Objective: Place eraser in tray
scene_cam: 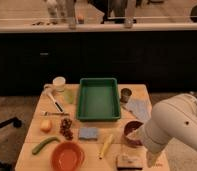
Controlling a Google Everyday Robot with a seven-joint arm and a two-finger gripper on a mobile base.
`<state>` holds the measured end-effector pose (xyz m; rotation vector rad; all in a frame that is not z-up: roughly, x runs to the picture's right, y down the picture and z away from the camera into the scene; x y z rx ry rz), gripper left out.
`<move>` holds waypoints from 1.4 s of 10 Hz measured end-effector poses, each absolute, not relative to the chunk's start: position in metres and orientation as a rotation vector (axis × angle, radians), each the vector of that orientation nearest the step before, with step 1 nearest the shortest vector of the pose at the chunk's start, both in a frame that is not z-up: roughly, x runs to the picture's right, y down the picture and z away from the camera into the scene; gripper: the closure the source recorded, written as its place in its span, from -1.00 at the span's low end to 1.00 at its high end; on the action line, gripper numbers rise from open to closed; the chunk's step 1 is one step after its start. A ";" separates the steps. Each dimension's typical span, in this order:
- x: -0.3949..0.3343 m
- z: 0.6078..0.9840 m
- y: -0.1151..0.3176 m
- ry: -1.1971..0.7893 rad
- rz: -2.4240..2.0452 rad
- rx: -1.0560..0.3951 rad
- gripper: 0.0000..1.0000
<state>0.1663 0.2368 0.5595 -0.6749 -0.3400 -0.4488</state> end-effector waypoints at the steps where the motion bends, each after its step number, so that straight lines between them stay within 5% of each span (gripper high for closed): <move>1: 0.165 0.561 0.239 -0.334 -0.452 -0.687 -0.60; 14: 0.146 0.561 0.252 -0.302 -0.571 -0.709 -0.60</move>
